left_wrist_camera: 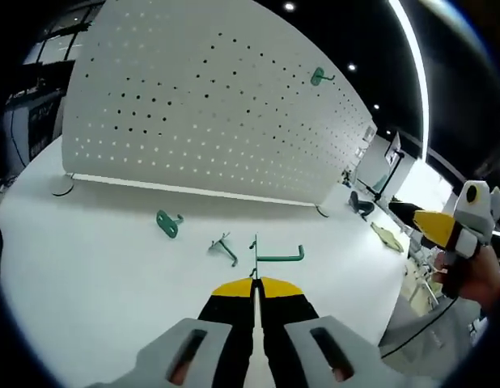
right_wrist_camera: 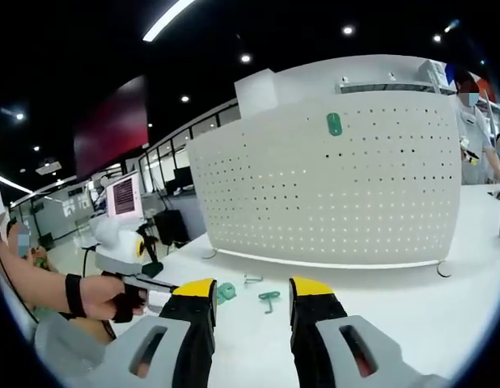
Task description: Insert the hook assembly into the mounting plate slot until the hook locks in place.
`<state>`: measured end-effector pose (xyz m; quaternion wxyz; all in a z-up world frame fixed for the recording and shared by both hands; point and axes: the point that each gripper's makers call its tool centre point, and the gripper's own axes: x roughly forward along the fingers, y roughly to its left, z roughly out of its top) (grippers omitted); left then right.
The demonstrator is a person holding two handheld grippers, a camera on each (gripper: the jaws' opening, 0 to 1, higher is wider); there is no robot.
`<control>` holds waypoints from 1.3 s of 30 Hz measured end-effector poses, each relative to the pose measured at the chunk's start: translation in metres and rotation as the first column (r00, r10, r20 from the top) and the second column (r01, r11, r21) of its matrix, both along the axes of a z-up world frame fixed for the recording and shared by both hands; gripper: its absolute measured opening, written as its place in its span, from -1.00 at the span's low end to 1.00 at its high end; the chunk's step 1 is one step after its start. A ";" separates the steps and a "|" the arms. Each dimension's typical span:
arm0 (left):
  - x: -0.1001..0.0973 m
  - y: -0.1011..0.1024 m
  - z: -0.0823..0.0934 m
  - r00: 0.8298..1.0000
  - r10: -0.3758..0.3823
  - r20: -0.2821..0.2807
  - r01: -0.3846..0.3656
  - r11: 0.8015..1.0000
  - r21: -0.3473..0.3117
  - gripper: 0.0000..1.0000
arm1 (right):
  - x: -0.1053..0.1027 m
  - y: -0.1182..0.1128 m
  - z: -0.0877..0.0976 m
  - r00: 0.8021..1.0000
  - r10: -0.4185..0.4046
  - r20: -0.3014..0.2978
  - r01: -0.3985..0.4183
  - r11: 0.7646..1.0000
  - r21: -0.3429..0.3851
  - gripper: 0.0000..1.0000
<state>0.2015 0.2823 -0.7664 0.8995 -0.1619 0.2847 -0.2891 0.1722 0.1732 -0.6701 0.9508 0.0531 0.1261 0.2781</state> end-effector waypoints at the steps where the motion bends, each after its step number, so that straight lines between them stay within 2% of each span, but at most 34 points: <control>1: -0.001 0.000 0.001 1.000 -0.001 0.002 0.001 1.000 -0.002 -0.97 | -0.001 0.001 0.000 1.000 0.001 0.002 -0.001 1.000 -0.001 -0.28; 16: -0.020 -0.005 0.036 0.999 -0.001 0.044 0.006 0.993 -0.117 -0.97 | -0.011 0.008 -0.001 1.000 0.004 -0.008 -0.004 1.000 0.013 -0.30; 25: -0.030 -0.005 0.050 0.998 -0.009 0.058 0.019 0.986 -0.166 -0.97 | -0.013 0.015 0.001 1.000 0.023 -0.008 -0.023 1.000 0.020 -0.31; 33: -0.037 -0.006 0.063 0.998 -0.021 0.068 0.037 0.969 -0.243 -0.97 | -0.015 0.022 0.000 0.999 0.041 -0.014 -0.041 0.999 0.030 -0.32; 39: -0.044 -0.008 0.068 0.997 -0.030 0.070 0.048 0.961 -0.274 -0.97 | -0.017 0.028 0.001 0.998 0.062 -0.021 -0.061 0.997 0.044 -0.35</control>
